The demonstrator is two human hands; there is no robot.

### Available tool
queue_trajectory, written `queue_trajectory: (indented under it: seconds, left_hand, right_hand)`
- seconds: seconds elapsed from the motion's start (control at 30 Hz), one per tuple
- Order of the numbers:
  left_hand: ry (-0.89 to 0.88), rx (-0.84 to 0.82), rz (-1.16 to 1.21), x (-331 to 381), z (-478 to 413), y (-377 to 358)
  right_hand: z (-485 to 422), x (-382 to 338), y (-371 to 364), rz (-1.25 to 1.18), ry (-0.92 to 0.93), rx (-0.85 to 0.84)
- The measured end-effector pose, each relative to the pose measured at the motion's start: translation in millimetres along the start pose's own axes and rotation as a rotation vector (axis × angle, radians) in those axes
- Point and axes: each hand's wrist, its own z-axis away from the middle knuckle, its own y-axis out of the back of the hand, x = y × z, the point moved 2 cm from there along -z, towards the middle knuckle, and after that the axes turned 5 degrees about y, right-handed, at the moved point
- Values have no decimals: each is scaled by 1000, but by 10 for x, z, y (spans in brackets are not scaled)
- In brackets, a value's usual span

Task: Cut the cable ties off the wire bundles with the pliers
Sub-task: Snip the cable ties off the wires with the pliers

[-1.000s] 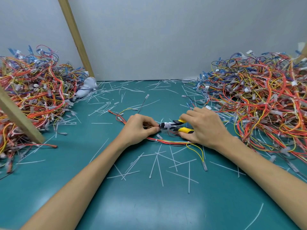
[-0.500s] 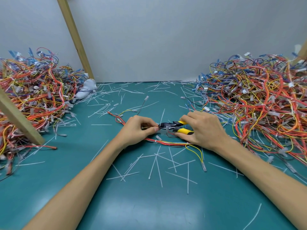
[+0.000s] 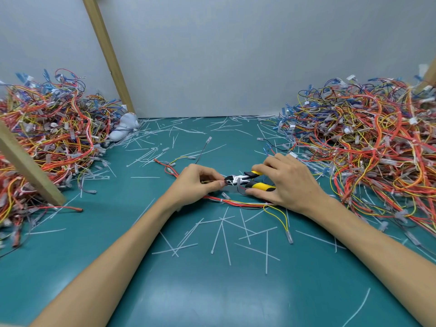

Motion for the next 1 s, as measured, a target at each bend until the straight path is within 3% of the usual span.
queue_trajectory:
  seconds: [0.27,0.63,1.0]
  left_hand:
    - [1,-14,4,-9,-3,-5]
    - [-17,-53,42,-17,-8,-7]
    - [-32,-51,30,-26,-19,-10]
  right_hand:
    - [-21,-22,20,36,34,-29]
    - [28,-6,-44,-45,-115,-218]
    - [28,3,-62,-33,-104,-246]
